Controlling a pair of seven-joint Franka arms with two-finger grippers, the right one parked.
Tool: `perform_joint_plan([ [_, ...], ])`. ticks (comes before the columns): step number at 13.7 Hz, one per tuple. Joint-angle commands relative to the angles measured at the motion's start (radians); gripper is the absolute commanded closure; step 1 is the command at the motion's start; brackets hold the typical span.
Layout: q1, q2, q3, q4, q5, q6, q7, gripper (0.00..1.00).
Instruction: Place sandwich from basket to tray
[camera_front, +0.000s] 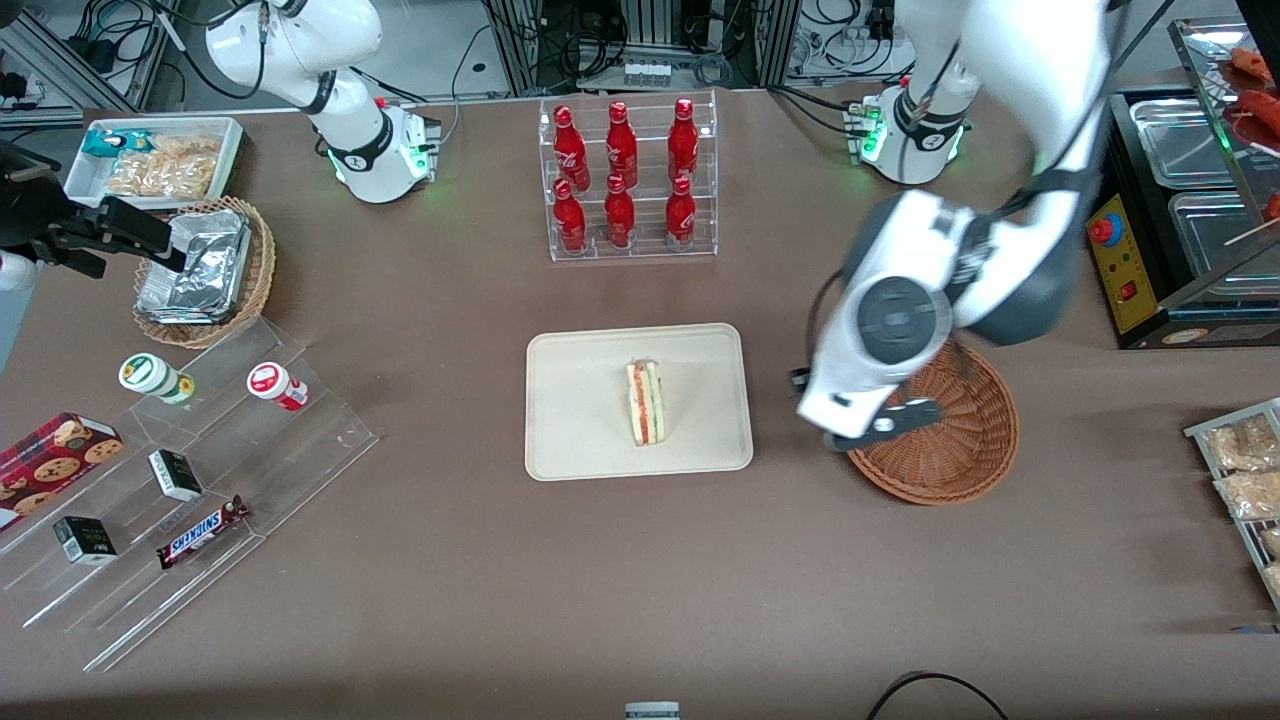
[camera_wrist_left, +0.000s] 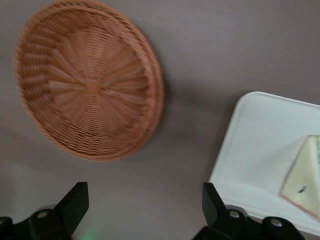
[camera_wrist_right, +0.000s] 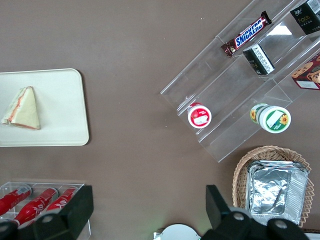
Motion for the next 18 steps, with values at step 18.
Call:
perform_joint_plan([
  [18,0.253,-0.409,0.049,-0.104,-0.006,-0.234,0.652,0.00],
])
